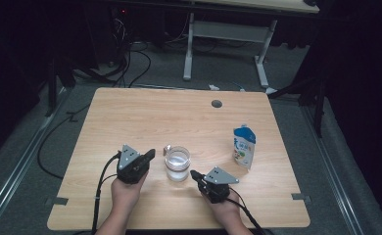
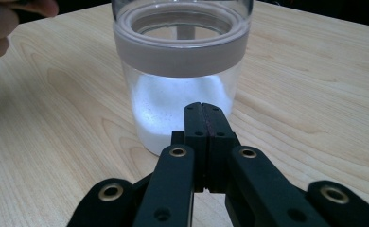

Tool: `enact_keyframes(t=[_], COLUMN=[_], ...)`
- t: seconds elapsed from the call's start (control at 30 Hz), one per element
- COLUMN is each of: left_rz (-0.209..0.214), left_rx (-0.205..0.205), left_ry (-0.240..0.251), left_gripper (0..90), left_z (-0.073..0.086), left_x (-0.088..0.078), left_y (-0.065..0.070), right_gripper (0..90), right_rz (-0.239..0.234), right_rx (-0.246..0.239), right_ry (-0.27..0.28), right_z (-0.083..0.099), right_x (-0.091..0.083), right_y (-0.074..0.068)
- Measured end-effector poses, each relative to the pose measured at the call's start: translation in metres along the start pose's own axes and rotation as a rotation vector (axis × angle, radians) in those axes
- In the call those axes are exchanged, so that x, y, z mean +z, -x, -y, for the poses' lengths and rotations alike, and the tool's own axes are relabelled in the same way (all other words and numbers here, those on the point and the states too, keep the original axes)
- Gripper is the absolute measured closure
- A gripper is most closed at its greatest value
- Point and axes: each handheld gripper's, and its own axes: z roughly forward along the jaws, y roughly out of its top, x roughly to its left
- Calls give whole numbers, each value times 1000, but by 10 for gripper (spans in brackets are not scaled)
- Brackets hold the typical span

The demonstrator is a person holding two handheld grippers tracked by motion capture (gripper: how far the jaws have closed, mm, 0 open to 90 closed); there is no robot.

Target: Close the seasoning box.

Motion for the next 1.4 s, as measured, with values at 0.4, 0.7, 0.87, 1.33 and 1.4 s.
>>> enact_keyframes(t=[0.4,0.7,0.87,1.33,1.4], left_rz=[-94,-138,-141,-142,-139], left_rx=[63,-24,-59,-60,-60], left_ry=[-137,-94,-77,-78,-80], left_gripper=[592,523,520,520,521], left_z=[44,57,59,59,59], left_x=[-34,-61,-64,-64,-63], left_y=[-39,-69,-74,-75,-75], right_gripper=[898,898,899,899,899], right_rz=[61,86,90,49,40], right_rx=[21,5,8,-8,-10], right_ry=[28,5,7,20,21], right_z=[-17,-24,-24,-22,-22], right_x=[4,17,18,13,12], right_y=[10,15,12,-9,-13])
